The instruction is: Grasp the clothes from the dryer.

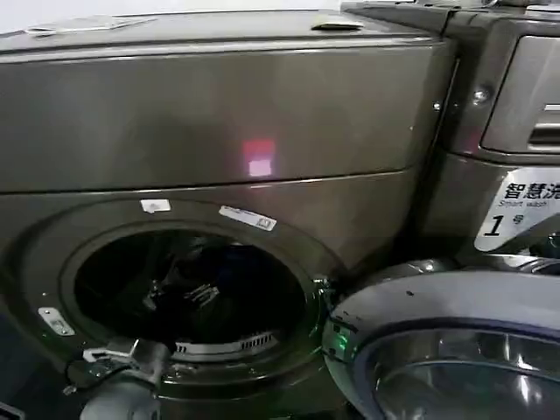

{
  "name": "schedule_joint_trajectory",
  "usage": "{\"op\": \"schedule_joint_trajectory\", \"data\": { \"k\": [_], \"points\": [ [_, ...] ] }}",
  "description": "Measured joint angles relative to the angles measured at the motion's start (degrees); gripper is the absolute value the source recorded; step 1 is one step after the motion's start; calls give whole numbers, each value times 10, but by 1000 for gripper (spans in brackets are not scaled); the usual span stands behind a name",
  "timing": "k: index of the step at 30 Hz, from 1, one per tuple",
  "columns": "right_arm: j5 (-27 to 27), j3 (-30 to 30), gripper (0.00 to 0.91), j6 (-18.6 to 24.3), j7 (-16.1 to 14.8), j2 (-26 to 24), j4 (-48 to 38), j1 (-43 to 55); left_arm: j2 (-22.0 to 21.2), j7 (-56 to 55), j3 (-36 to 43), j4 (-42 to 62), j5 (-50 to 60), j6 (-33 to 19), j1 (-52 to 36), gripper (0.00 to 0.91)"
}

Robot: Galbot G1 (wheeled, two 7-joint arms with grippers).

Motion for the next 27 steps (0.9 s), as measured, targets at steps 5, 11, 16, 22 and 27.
{"op": "schedule_joint_trajectory", "data": {
  "k": [5,11,16,22,27],
  "points": [
    [-6,2,907,-6,5,1,3,-3,6,-12,14,55,-15,-4,-49,907],
    [-9,13,907,-8,6,2,-2,-9,6,-33,37,155,-19,-16,-137,907],
    [-10,16,907,-8,6,3,-3,-8,8,-48,55,250,-13,-28,-219,907],
    [-10,21,907,-7,6,2,-8,-9,8,-57,73,355,-8,-41,-304,907],
    [-10,24,907,-5,6,2,-14,-11,14,-57,89,440,6,-48,-372,907]
  ]
}}
